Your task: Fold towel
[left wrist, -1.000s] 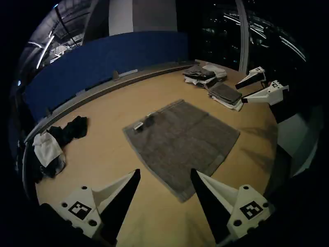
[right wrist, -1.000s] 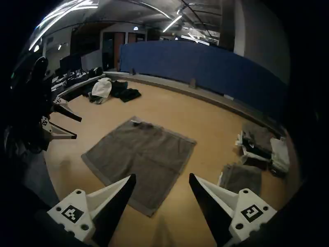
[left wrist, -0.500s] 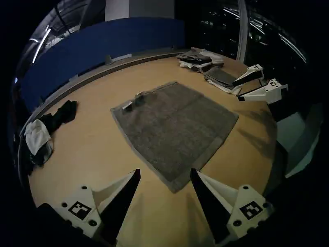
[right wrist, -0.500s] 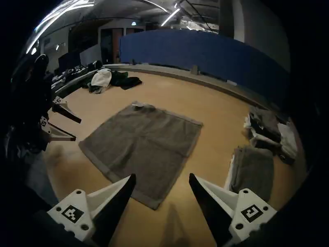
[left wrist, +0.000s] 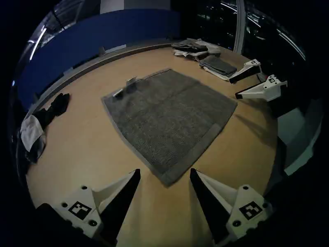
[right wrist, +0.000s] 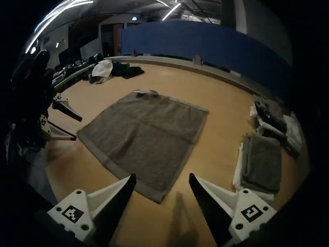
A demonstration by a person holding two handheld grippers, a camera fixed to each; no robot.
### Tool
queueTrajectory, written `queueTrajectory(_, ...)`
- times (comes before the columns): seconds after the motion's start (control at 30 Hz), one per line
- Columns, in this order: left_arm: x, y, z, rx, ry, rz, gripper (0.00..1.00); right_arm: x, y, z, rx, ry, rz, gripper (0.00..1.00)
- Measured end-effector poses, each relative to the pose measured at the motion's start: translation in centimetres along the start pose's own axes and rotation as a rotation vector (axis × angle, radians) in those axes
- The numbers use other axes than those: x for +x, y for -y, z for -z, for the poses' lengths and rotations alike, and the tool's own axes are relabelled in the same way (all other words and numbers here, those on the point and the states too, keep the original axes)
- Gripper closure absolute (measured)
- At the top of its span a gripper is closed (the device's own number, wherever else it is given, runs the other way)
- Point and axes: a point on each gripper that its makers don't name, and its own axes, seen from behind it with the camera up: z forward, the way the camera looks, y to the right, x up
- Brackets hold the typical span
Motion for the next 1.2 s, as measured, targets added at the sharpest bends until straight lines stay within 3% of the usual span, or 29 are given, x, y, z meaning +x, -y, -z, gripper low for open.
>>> queueTrajectory(0.17, -0.4, -0.7, -0.3, -0.014, 0.014, 0.006, 0.13, -1.0, 0.4, -0.1, 0.007, 0.022, 0.000, 0.04)
queueTrajectory(0.5, -0.9, -0.8, -0.8, -0.008, 0.034, 0.013, 0.25, -3.4, 1.1, -0.6, 0.028, 0.079, -0.015, 0.29)
queueTrajectory(0.9, -1.0, -0.1, -0.9, 0.018, 0.051, 0.007, 0.50, -4.4, 1.2, -1.0, 0.029, 0.104, -0.023, 0.49)
queueTrajectory(0.97, -1.0, -0.3, -0.9, 0.016, 0.055, -0.001, 0.59, -4.4, 1.0, -1.1, 0.021, 0.103, -0.028, 0.54)
queueTrajectory(1.03, -1.0, -0.4, -0.9, 0.016, 0.058, -0.007, 0.66, -4.5, 0.9, -1.1, 0.020, 0.103, -0.032, 0.56)
queueTrajectory(1.2, -0.9, -0.6, -0.9, 0.023, 0.059, -0.015, 0.71, -4.4, 0.9, -1.1, 0.024, 0.104, -0.036, 0.56)
